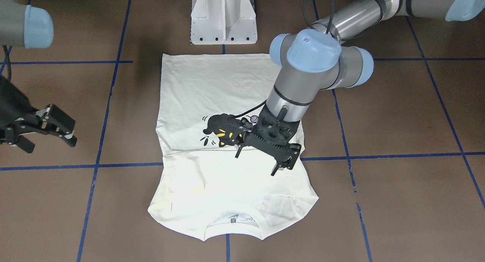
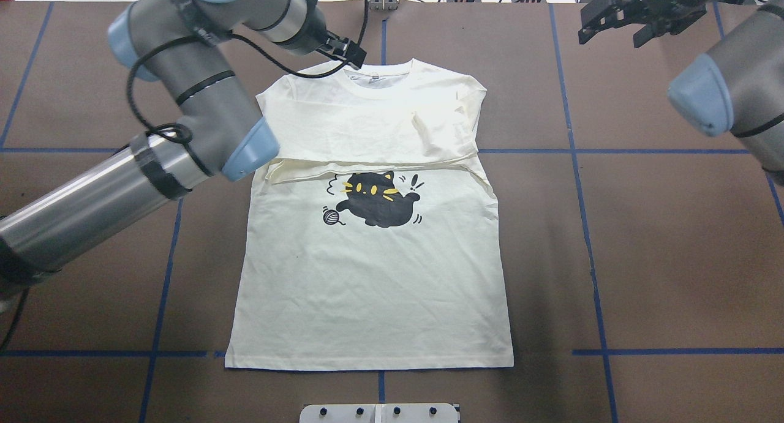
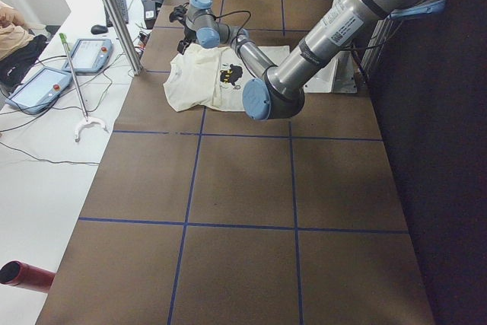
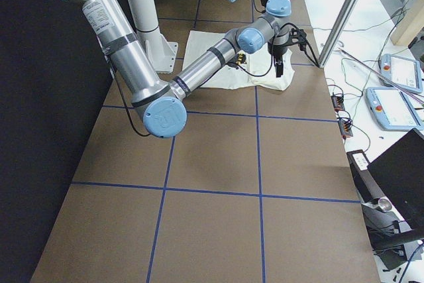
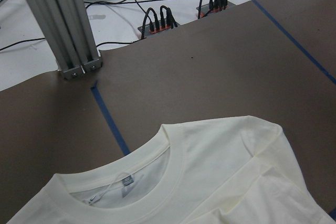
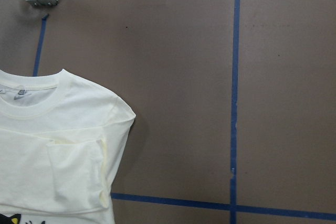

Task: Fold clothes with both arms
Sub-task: 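Release the sleeve and raise the left gripper away from the shirt, then move both grippers down to the hem corners nearest the robot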

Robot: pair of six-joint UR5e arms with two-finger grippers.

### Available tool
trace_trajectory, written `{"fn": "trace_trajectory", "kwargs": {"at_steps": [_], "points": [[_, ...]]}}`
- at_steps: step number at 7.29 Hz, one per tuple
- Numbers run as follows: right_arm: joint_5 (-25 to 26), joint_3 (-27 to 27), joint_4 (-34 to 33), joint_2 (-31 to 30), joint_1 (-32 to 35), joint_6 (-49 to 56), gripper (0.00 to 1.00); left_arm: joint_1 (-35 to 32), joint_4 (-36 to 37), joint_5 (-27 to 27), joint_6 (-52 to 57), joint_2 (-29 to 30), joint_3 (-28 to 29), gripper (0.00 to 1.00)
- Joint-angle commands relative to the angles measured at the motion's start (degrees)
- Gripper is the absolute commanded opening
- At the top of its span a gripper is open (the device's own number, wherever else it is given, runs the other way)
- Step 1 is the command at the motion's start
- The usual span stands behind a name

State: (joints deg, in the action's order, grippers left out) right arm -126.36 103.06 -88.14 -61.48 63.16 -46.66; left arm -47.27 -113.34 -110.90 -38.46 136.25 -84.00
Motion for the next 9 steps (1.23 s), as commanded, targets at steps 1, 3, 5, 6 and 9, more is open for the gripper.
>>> {"fn": "trace_trajectory", "kwargs": {"at_steps": [1, 3, 5, 6, 9], "points": [[8.63, 12.71, 0.6, -6.33, -11.16, -16.29, 1.0, 0.33, 4.27, -0.9, -1.6, -16.03, -20.07, 1.0], [18.29, 21.96, 0.78, -12.67, -23.98, -30.77, 1.0, 5.84, 3.83, 0.06, -14.39, -27.3, -29.86, 1.0], [28.69, 30.05, 1.04, -19.17, -36.92, -41.18, 0.99, 18.72, 3.57, 9.76, -28.26, -33.47, -35.95, 0.99], [34.46, 32.01, 2.87, -22.33, -42.8, -46.88, 0.97, 24.71, 3.13, 14.0, -36.34, -35.33, -36.84, 0.87], [46.62, 32.02, 15.71, -33.34, -54.26, -53.17, 0.96, 37.83, 3.21, 22.99, -51.68, -41.04, -36.94, 0.62]]}}
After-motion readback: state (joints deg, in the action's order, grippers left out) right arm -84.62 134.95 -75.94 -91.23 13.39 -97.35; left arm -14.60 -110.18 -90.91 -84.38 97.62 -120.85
